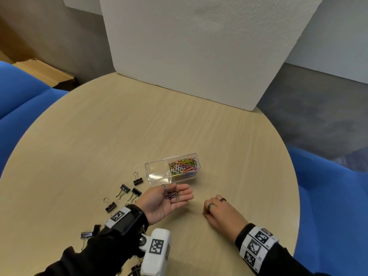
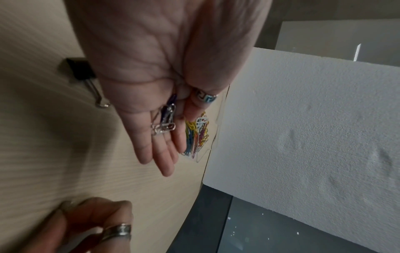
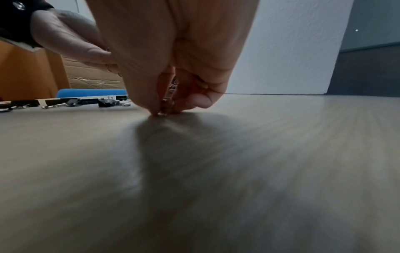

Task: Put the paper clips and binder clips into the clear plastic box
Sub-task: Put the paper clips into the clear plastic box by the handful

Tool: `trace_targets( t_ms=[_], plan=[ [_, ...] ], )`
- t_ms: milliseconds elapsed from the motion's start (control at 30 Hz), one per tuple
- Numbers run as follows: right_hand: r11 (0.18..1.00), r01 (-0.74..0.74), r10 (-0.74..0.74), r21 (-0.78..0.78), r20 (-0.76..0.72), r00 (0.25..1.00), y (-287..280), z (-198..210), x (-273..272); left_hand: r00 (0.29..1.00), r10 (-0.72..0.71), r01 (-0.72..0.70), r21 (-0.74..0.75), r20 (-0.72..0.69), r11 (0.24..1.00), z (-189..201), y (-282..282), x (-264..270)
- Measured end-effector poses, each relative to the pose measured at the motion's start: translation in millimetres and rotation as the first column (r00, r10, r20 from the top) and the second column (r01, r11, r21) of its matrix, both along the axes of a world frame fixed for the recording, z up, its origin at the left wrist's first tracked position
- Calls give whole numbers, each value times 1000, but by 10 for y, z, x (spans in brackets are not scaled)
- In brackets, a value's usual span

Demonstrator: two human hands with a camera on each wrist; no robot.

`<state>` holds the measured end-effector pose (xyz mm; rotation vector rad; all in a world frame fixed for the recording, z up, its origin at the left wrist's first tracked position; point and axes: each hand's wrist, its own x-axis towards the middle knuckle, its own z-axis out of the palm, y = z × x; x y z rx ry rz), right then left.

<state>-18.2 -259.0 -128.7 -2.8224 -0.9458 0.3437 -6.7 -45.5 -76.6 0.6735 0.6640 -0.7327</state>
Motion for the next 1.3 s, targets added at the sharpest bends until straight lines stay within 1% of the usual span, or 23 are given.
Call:
trace_targets(
  t_ms=[33,100,167,233,300,333,400,467,500,533,600,667,733,833,900,967,1067,1133,1233,1300],
  plan=[
    [1000,17,-17,2,17,1000,3,-4,-31,1000,4,-4,3,-1,1000,10,-1,3],
    [998,31,-33,55,33,999,-3,-37,-80,1000,11,-11,3,0,1000,29,-7,9],
    [978,51,-65,201,63,996,21,16,-83,1000,23,-23,0,-1,1000,41,-10,18],
    [933,55,-97,355,101,990,114,183,-18,1000,21,-21,-9,-6,1000,29,-17,32],
    [885,16,-97,464,152,984,270,386,62,1000,4,-5,-12,-13,1000,35,-53,42],
    [870,-16,-82,492,176,981,354,468,96,1000,6,-6,-25,-13,1000,42,-79,44],
    [862,-82,-42,500,231,972,470,531,162,1000,27,-28,-83,-11,996,84,-133,49],
    [858,-97,-39,505,252,967,512,550,225,999,48,-48,-130,-5,990,133,-156,77],
    [844,-78,-62,531,241,968,511,571,248,998,56,-55,-146,3,988,150,-158,104],
    [813,-51,-100,580,226,969,494,596,271,998,64,-62,-154,10,986,159,-149,138],
    [718,39,-212,695,165,963,434,663,313,997,72,-68,-140,28,988,222,-128,225],
    [651,156,-328,743,89,940,352,692,356,997,60,-54,-103,57,993,307,-109,321],
    [641,234,-395,731,53,917,273,660,399,995,65,-59,-75,78,995,378,-92,407],
    [670,305,-421,677,7,907,206,591,437,993,94,-90,-59,69,994,412,-62,496],
    [692,370,-397,621,-101,912,207,567,465,993,106,-102,-61,54,993,407,-44,526],
    [736,414,-351,535,-220,910,234,543,501,993,105,-102,-63,47,993,409,-28,539],
    [799,419,-301,431,-316,900,307,506,578,995,85,-83,-46,54,996,407,4,540],
    [806,417,-296,420,-323,899,338,468,623,995,77,-75,-41,58,996,423,25,531],
    [784,409,-306,467,-282,909,345,422,660,996,49,-48,-19,72,999,441,71,521],
    [771,391,-304,503,-248,920,339,387,663,995,18,-21,28,102,999,447,103,520]
  ],
)
